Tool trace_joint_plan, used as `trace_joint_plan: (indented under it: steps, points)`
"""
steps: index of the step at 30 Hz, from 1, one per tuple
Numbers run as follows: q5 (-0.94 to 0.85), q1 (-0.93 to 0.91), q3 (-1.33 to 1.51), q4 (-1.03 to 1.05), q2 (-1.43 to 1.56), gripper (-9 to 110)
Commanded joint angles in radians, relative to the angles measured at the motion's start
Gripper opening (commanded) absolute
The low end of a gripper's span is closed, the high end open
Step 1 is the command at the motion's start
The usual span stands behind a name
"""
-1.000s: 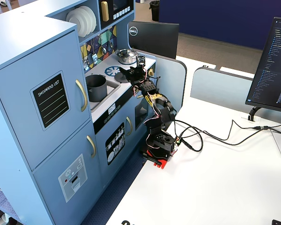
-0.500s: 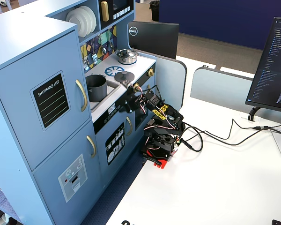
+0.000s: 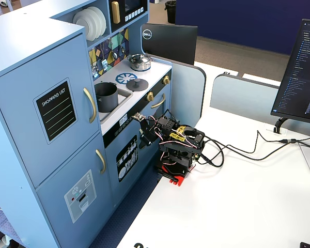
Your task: Take off the lid from the gray recipient and place it on the counter
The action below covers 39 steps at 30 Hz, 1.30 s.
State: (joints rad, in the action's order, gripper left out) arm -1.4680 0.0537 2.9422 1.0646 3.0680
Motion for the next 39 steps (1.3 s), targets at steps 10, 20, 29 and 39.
trace_joint_plan:
  steps: [10, 20, 29, 39]
  points:
    - [0.023, -0.058, 0.060, 0.267, 0.064, 0]
    - [-0.072, -0.123, 0.060, 0.466, 0.110, 2]
    - [-0.071, -0.127, 0.060, 0.466, 0.110, 4]
    - [-0.071, -0.127, 0.060, 0.466, 0.110, 5]
